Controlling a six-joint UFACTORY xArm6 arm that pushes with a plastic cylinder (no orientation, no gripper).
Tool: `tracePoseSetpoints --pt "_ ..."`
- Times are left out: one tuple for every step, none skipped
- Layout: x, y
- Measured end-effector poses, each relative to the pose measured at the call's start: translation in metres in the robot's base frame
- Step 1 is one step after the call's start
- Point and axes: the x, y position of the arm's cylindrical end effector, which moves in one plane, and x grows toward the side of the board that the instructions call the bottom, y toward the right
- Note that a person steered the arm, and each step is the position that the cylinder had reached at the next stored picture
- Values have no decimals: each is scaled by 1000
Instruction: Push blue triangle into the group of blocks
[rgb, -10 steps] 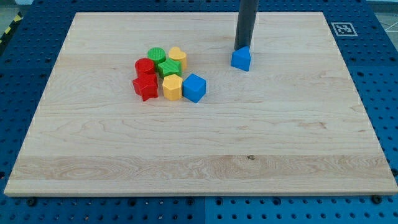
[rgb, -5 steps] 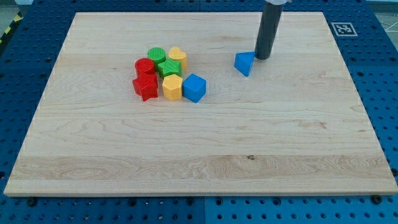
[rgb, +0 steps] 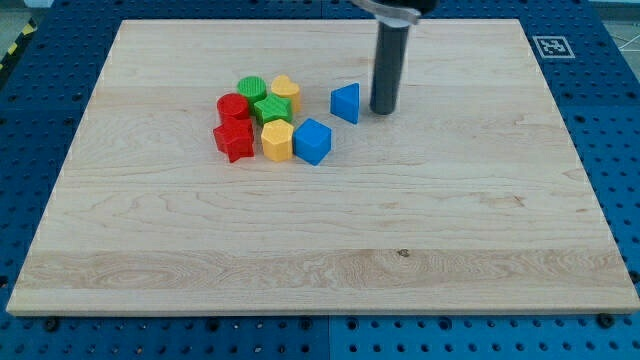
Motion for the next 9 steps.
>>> tracePoseSetpoints --pt "-11 9" --pt "-11 -2" --pt "-8 -31" --pt "0 -53" --pt "3 -72" --pt "4 -69" --pt "2 -52" --pt "0 -57" --pt "0 -73"
